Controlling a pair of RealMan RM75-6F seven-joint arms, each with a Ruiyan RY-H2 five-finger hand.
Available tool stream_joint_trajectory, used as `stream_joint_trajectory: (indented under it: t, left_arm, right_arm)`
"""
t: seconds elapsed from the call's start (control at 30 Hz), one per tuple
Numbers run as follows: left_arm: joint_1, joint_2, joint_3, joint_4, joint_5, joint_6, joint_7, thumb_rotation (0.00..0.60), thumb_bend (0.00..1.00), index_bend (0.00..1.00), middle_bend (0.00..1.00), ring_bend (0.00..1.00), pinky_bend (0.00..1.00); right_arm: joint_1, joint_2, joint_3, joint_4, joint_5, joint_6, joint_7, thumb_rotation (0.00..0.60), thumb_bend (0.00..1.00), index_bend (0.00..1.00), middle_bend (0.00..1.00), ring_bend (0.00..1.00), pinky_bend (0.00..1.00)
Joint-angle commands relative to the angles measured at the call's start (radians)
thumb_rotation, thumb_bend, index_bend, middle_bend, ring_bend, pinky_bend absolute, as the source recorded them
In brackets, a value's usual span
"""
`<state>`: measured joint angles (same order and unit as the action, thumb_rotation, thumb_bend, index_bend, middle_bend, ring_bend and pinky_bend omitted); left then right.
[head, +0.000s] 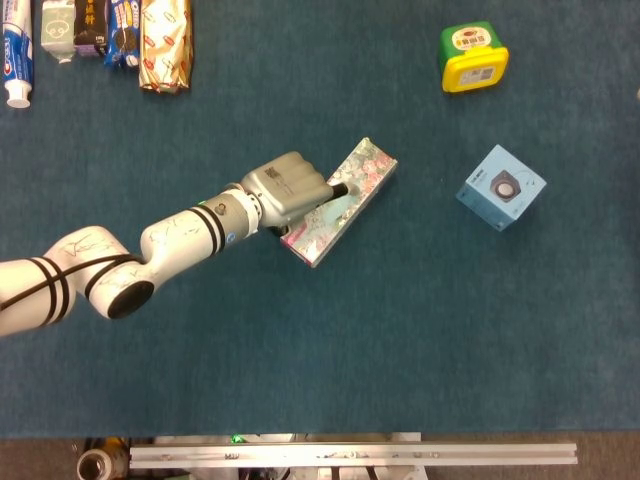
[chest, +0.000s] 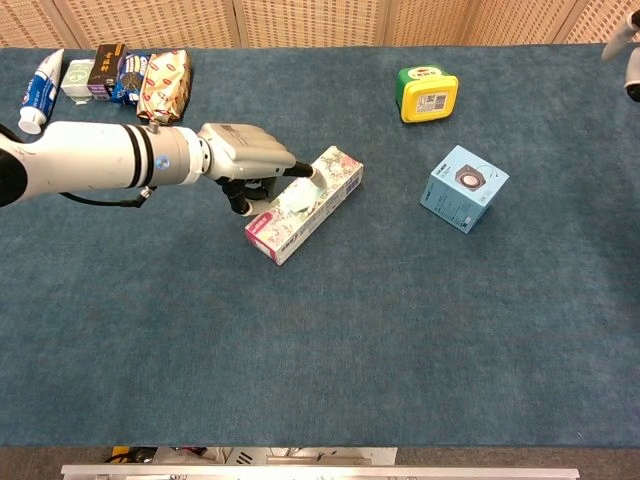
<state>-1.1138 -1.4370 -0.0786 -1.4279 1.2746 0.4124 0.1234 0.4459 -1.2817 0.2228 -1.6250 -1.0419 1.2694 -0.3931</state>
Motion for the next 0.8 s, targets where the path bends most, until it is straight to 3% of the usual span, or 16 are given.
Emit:
stream_joint_trajectory:
  t: [0.03,0.8]
  left_arm:
    - [-0.009,-0.005,0.011,0.008,-0.02,-0.003,0.017,0.6,0.8,0.09,0.98,1.0,0.94]
    - [-0.039,0.005,0.042,-0.006,-0.118,0.025,0.062,0.6,0.8,0.09,0.98,1.0,0.94]
  right_arm:
    - [-0.002,0.002,0.0,0.002,0.0,-0.001,0.004,0.6,0.7,0.43,0.92,1.0,1.0]
    - [-0.019,0.016,0.002,-0.016,-0.011,0.005,0.02,0.6,0.7,0.42,0.92,1.0,1.0]
